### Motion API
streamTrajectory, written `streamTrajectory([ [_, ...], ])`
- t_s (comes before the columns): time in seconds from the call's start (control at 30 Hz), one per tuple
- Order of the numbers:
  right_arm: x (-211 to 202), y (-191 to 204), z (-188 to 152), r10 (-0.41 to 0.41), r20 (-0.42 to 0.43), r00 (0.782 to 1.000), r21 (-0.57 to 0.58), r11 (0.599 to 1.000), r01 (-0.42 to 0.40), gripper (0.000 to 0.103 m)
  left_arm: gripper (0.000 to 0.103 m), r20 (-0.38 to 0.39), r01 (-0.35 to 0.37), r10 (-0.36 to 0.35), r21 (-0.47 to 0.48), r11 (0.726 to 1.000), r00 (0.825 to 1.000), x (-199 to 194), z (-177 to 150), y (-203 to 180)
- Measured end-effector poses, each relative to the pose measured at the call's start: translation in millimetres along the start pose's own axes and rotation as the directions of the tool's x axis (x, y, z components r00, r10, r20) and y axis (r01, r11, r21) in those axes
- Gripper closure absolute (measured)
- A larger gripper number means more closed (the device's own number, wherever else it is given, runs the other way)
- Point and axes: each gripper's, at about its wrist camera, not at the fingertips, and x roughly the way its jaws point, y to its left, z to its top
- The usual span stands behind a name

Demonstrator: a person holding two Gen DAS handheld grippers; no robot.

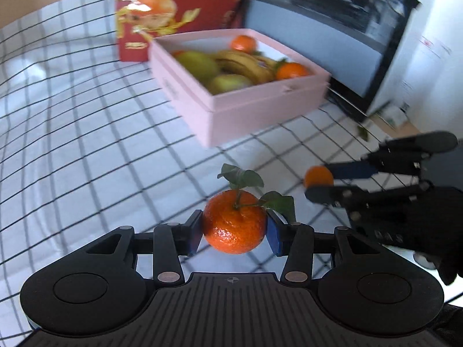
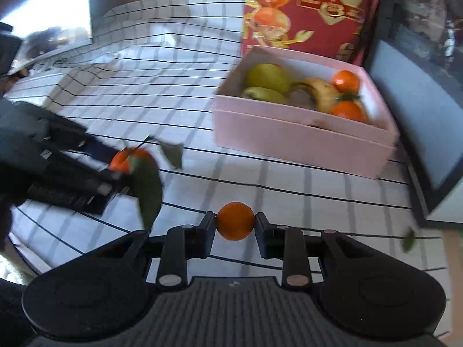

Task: Organize fruits
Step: 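Lower the leafy mandarin into the pink box and open the left tool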

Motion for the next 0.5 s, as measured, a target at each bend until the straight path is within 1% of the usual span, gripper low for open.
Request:
streamTrajectory([
  [0.07,-3.0,-8.8,-4.8,-0.032,0.006,0.999,0.006,0.999,0.032,0.074,0.053,0.016,0.025,-0.025,0.006,1.0,1.0,-3.9,4.8,-9.0],
  [0.17,-12.1,-24.3,-11.2,-0.052,0.018,0.998,0.045,0.998,0.051,0.074,0.053,0.081,0.068,-0.073,0.055,0.996,0.994,-18.4,26.8,-21.8],
  [0.23,-18.4,-36.2,-15.2,-0.072,0.026,0.997,0.08,0.994,0.07,0.074,0.053,0.137,0.093,-0.106,0.095,0.991,0.985,-31.7,48.5,-32.2],
  [0.3,-24.7,-44.7,-18.0,-0.095,0.034,0.995,0.117,0.989,0.091,0.074,0.053,0.191,0.097,-0.122,0.133,0.986,0.974,-41.3,70.2,-39.9],
  [0.33,-28.7,-48.6,-19.6,-0.108,0.042,0.993,0.138,0.985,0.102,0.074,0.053,0.215,0.081,-0.113,0.149,0.985,0.97,-44.0,82.8,-43.5],
  [0.4,-36.7,-54.7,-23.3,-0.129,0.057,0.99,0.179,0.977,0.117,0.074,0.052,0.243,0.036,-0.073,0.152,0.988,0.967,-42.0,106.2,-46.4],
  [0.5,-46.2,-61.6,-28.9,-0.149,0.072,0.986,0.237,0.963,0.128,0.074,0.052,0.256,-0.027,-0.002,0.109,0.994,0.967,-17.1,139.9,-41.6],
])
